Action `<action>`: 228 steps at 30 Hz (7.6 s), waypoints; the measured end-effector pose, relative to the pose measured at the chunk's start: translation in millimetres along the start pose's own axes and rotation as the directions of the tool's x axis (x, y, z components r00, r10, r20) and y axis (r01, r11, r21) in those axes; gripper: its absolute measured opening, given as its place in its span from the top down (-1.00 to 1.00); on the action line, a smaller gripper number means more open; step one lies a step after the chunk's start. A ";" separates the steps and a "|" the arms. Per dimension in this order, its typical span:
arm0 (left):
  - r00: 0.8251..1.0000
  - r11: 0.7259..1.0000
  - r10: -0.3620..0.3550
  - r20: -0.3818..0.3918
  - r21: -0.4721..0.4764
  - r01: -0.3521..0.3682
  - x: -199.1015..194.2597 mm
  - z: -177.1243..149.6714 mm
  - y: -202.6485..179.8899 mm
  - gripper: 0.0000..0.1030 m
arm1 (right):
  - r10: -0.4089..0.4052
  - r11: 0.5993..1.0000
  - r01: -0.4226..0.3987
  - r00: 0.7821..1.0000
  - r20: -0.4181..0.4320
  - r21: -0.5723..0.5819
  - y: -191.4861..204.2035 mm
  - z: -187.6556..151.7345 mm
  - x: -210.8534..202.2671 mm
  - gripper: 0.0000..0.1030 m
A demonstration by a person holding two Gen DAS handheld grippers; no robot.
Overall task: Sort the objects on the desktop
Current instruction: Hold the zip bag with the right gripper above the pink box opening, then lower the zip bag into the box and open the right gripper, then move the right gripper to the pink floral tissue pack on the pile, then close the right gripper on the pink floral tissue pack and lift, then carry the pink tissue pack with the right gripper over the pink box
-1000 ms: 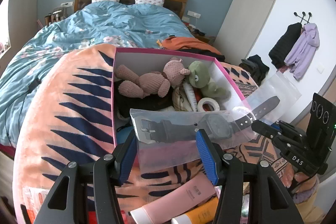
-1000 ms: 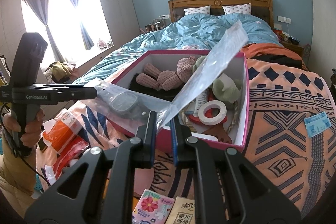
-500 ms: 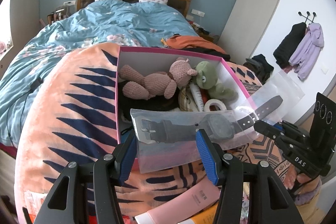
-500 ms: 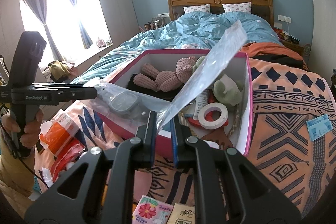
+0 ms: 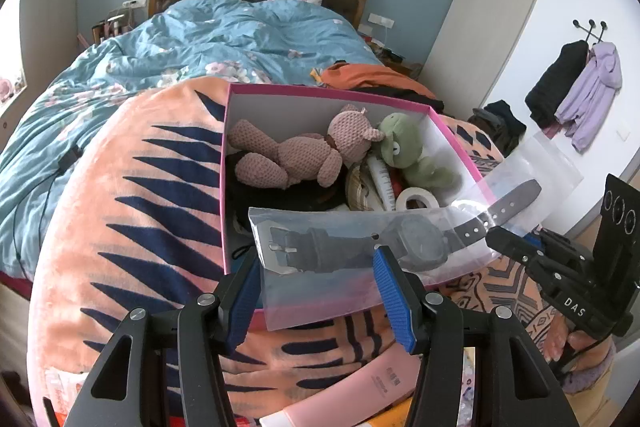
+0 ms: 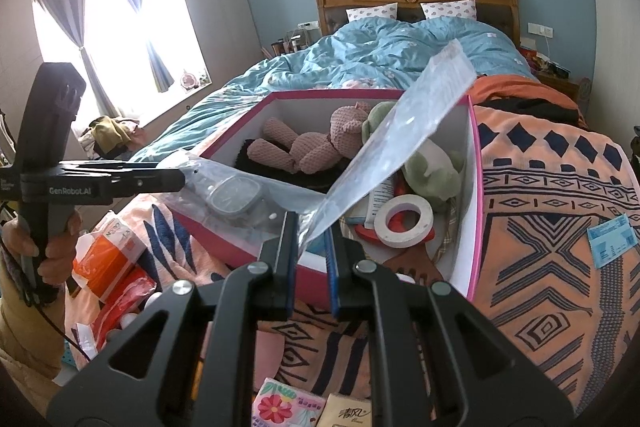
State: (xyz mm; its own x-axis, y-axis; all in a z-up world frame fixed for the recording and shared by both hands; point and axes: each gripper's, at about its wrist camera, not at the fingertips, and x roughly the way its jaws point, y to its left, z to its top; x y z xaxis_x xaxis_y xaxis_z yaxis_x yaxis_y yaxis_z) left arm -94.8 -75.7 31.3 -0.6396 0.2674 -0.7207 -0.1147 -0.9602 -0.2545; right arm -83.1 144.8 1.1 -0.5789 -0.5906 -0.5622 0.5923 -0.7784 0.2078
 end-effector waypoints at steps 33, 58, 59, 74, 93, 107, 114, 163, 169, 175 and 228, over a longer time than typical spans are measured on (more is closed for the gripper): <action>0.999 0.999 0.033 -0.021 0.006 -0.032 12.0 0.8 3.3 -0.09 | -0.006 1.000 0.007 1.000 -0.024 0.021 -9.3 -0.4 13.5 0.73; 0.996 0.997 0.074 -0.040 0.018 -0.074 22.3 3.3 6.2 -0.09 | -0.013 1.000 0.014 0.998 -0.055 0.016 -8.9 -1.4 26.2 0.72; 0.996 0.997 0.078 -0.040 0.019 -0.077 22.3 3.1 7.3 -0.09 | -0.015 1.000 0.015 0.998 -0.057 0.015 -8.9 -1.5 26.9 0.72; 0.989 0.989 0.140 -0.045 0.053 -0.138 26.9 4.8 2.3 -0.09 | -0.042 0.999 0.040 0.993 -0.113 -0.020 -7.6 -0.1 40.0 0.67; 0.984 0.980 0.180 0.000 0.091 -0.180 16.2 5.8 -4.2 -0.10 | -0.140 0.973 0.093 0.966 -0.216 -0.212 2.7 7.0 21.5 0.51; 0.998 0.990 -0.061 0.004 0.127 0.060 -22.6 -20.3 -32.1 -0.13 | -0.008 0.999 0.004 0.996 -0.084 -0.043 -9.8 1.0 -21.5 0.25; 0.990 0.975 -0.138 -0.023 0.172 0.140 -40.9 -48.3 -55.2 -0.19 | 0.034 0.999 -0.035 0.998 -0.044 -0.032 0.8 -12.5 -52.9 0.23; 0.899 0.944 -0.161 -0.407 0.204 0.261 59.1 -127.8 -121.2 -0.13 | 0.048 0.998 -0.032 0.955 -0.293 0.060 -16.3 -120.4 -32.8 0.26; 0.901 0.949 -0.154 -0.406 0.192 0.249 57.9 -128.5 -112.9 -0.08 | 0.085 0.996 -0.083 0.938 -0.337 0.019 5.0 -123.7 -19.5 0.31; 0.893 0.947 -0.183 -0.411 0.172 0.273 57.5 -127.3 -108.7 -0.07 | 0.090 0.996 -0.081 0.930 -0.357 0.040 1.7 -127.1 -11.9 0.41; 0.885 0.942 -0.292 -0.363 0.054 0.332 67.6 -92.2 -101.8 0.45 | 0.134 0.983 -0.092 0.954 -0.269 0.161 -16.3 -102.3 11.4 0.39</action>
State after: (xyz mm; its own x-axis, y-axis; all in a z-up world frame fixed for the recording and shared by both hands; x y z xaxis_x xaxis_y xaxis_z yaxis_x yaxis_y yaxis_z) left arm -56.3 47.6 -51.0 -0.2572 0.5457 -0.7976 -0.3617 -0.8197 -0.4442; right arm -42.0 172.5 -90.6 -0.3221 -0.6100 -0.7240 0.5449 -0.7448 0.3852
